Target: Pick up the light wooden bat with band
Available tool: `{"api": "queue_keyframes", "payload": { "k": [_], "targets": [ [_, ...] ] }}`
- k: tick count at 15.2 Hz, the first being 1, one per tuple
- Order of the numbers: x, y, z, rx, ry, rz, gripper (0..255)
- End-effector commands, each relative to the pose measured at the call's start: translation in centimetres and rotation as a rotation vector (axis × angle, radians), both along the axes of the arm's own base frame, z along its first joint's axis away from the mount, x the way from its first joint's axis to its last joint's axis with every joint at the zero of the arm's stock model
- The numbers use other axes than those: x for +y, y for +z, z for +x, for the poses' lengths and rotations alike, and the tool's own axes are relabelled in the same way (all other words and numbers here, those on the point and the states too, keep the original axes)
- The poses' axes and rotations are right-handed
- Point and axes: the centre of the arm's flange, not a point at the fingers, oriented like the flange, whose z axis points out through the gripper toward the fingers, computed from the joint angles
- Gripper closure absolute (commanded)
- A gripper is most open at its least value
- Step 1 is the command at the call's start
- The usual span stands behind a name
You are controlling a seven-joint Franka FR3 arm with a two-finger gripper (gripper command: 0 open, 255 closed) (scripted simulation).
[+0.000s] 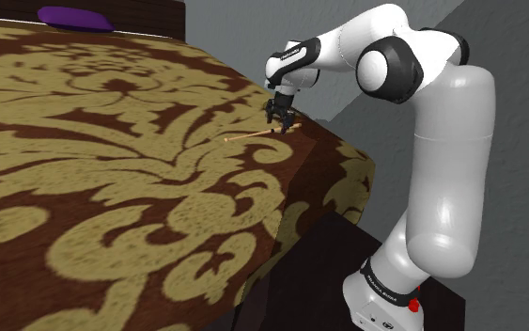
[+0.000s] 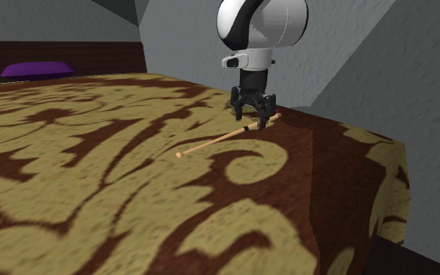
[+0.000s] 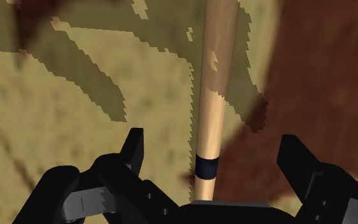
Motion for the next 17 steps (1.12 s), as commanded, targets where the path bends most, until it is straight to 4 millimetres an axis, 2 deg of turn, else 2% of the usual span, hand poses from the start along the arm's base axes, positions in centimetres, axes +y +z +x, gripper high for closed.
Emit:
{"api": "queue_keyframes", "payload": {
  "k": [1,3,4,13,17],
  "targets": [
    [-0.1,-0.7,0.0,0.0,0.0,0.0,0],
    [-0.1,-0.7,0.0,0.0,0.0,0.0,0],
    [-0.1,-0.8,0.0,0.0,0.0,0.0,255],
    [-0.1,-0.7,0.0,0.0,0.0,0.0,255],
    [-0.1,1.4,0.0,0.0,0.0,0.0,255]
  ]
}}
